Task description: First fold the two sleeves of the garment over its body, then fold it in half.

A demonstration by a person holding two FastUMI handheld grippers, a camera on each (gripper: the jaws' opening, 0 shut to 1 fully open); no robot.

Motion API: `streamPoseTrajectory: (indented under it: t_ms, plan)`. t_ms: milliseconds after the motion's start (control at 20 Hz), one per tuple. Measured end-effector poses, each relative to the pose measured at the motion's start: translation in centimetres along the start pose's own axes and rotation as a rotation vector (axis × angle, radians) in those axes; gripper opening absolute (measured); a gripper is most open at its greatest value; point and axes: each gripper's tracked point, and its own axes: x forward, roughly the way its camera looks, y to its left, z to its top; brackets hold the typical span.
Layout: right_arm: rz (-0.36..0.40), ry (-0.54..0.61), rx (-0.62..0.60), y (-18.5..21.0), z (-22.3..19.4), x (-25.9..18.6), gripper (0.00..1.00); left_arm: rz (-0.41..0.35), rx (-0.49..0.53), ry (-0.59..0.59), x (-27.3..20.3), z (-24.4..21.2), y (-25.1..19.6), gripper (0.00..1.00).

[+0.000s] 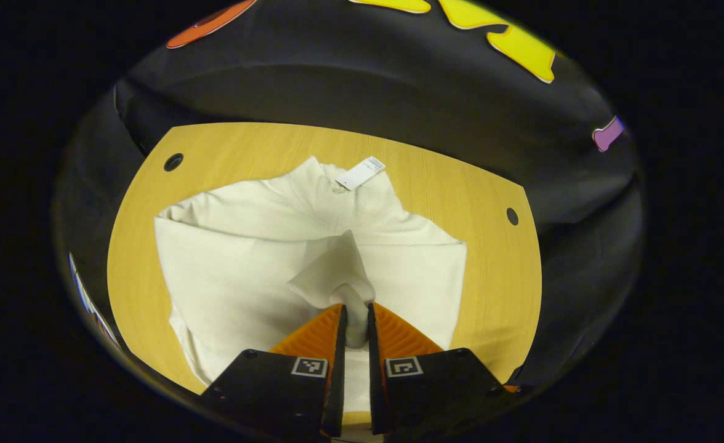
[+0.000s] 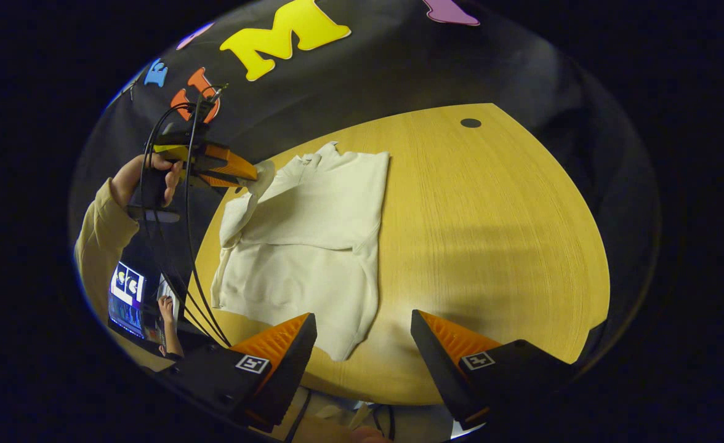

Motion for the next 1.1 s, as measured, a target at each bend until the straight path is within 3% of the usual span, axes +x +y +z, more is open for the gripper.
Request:
streamPoseTrajectory:
  t_ms: [100,150,200,550,600,650,700,850,900,950,1100]
  plan:
    - [-0.017,0.000,0.012,-0.5,-0.2,-0.2,0.96,-0.047,-0.018,0.016,1.2,-0.2,-2.6,0.21]
    - [-0.024,-0.004,0.020,-1.0,-0.5,-0.6,0.96,-0.060,-0.024,0.023,1.8,-0.1,-3.6,0.29]
    - [-0.030,-0.001,0.028,-1.3,-0.8,-0.7,0.96,-0.067,-0.024,0.027,2.4,0.1,-4.5,0.21]
    - [-0.068,0.018,0.050,-2.8,-1.7,-0.6,0.96,-0.126,-0.019,0.019,2.5,3.1,-10.6,0.26]
    - [-0.069,0.020,0.052,-2.8,-1.7,-0.5,0.96,-0.137,-0.020,0.011,1.9,3.8,-11.3,0.35]
    - [-0.070,0.024,0.053,-2.8,-1.7,-0.4,0.96,-0.137,-0.020,0.003,1.3,4.6,-11.7,0.54]
    - [-0.068,0.026,0.051,-2.6,-1.6,-0.2,0.97,-0.121,-0.020,0.002,0.6,5.3,-11.8,0.48]
    - [-0.066,0.028,0.037,-2.1,-1.4,0.1,0.96,-0.081,-0.046,-0.014,-1.8,7.8,-11.7,0.64]
    - [-0.065,0.030,0.030,-1.8,-1.4,0.3,0.96,-0.091,-0.063,-0.015,-2.6,8.5,-11.9,0.87]
    - [-0.060,0.033,0.025,-1.5,-1.5,0.4,0.96,-0.081,-0.073,-0.012,-3.6,9.1,-11.6,0.84]
    - [-0.061,0.048,0.006,-0.7,-2.0,1.4,0.96,-0.077,-0.081,-0.036,-7.0,11.1,-11.0,0.98]
